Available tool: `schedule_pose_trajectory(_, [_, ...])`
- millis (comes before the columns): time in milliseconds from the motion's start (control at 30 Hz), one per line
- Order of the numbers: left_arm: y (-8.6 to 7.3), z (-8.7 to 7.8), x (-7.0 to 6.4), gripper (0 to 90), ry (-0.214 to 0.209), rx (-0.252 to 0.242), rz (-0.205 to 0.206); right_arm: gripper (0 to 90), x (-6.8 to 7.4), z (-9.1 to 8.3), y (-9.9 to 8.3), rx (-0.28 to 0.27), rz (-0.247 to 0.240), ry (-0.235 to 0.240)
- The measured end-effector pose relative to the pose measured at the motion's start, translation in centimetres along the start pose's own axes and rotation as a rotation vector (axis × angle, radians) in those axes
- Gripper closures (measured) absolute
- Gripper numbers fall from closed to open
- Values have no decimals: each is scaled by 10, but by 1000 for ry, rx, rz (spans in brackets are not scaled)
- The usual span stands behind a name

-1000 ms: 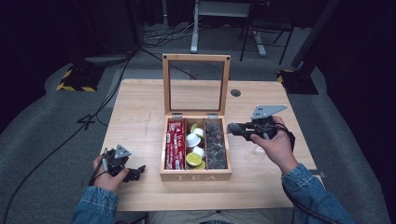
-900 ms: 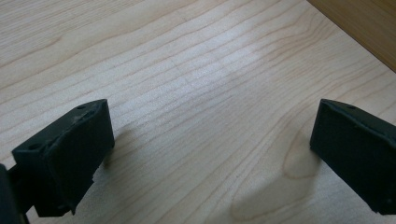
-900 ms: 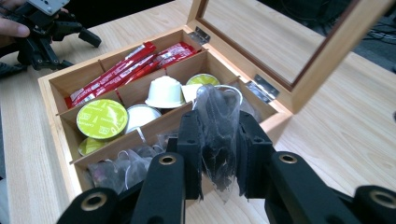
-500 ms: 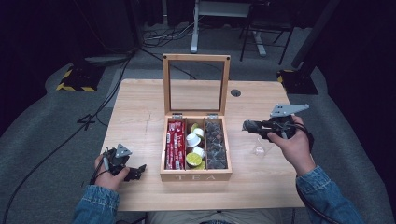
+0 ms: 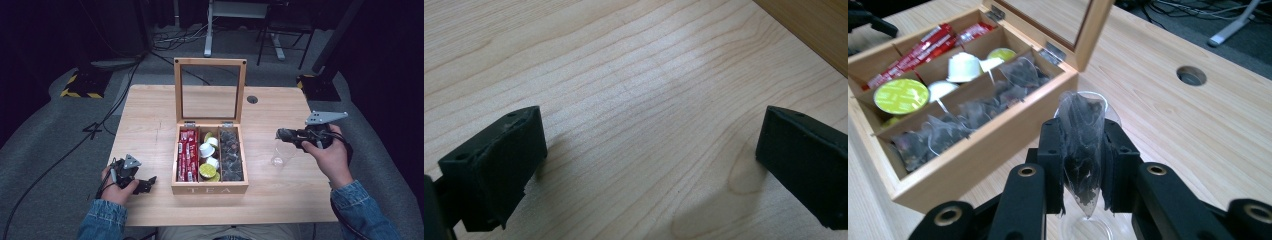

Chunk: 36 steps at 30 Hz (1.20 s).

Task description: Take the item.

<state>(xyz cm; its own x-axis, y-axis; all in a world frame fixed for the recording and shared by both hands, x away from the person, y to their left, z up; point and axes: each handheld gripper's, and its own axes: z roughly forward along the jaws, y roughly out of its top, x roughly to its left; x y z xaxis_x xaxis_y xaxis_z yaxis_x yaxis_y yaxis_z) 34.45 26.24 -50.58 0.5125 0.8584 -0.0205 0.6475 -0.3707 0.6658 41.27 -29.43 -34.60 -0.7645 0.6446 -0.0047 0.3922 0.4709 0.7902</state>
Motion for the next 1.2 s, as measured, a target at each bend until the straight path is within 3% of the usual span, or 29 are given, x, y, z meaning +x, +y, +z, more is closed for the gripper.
schedule_pose_trajectory(200, [0,0,0,2,1,0,0,745,-5,-6,-10,25,8,-28])
schedule_pose_trajectory(500, [0,0,0,2,1,0,0,745,-11,-5,-25,67,17,-31])
schedule_pose_trajectory(800, [0,0,0,2,1,0,0,743,-15,9,-40,162,20,-49])
schedule_pose_trajectory(1200, [0,0,0,2,1,0,0,706,-19,18,-46,196,40,-55])
